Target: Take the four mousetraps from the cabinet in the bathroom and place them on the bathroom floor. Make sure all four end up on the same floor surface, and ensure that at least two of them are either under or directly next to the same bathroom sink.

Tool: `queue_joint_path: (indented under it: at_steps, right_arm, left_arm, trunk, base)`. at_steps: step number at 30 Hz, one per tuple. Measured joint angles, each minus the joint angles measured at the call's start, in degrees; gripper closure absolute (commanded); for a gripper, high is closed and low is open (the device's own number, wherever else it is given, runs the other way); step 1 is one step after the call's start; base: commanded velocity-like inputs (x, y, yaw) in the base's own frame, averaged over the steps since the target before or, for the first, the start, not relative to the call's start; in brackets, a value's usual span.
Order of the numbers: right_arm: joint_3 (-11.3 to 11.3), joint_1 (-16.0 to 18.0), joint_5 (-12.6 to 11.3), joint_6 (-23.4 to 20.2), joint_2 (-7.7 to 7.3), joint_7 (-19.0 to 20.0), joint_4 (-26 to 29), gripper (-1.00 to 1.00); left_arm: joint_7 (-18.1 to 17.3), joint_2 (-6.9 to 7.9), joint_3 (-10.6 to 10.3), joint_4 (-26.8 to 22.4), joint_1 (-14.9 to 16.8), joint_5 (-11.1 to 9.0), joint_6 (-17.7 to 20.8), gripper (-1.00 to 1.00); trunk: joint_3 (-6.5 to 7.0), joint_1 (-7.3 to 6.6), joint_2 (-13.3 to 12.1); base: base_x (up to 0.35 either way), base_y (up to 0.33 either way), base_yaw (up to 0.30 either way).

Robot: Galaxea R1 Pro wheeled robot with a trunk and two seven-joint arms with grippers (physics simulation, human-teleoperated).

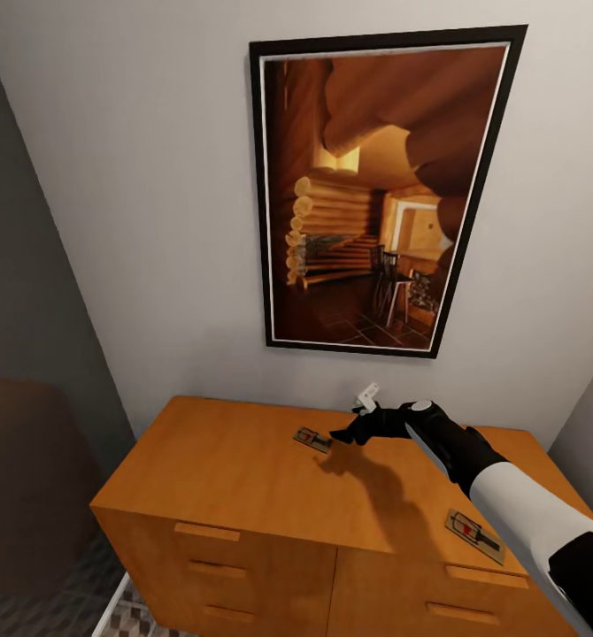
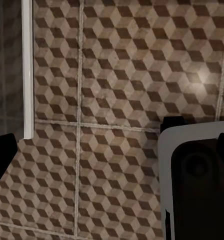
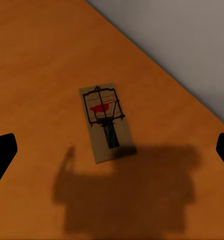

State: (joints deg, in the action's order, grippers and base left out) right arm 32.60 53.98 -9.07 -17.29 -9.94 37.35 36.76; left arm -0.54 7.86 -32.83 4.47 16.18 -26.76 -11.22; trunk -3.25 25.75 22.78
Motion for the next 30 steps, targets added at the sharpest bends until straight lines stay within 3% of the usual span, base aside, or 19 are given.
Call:
queue_joint_path:
  at_steps: [30]
  right_arm:
    - [0.0, 0.0, 0.0, 0.0, -0.01, 0.1, 0.0, -1.00]
  left_arm:
    - [0.0, -0.09, 0.0, 0.0, -0.1, 0.0, 0.0, -1.00]
  trunk:
    - [-2.50, 0.00, 0.0]
  base:
    - [0.000, 0.000, 0.000]
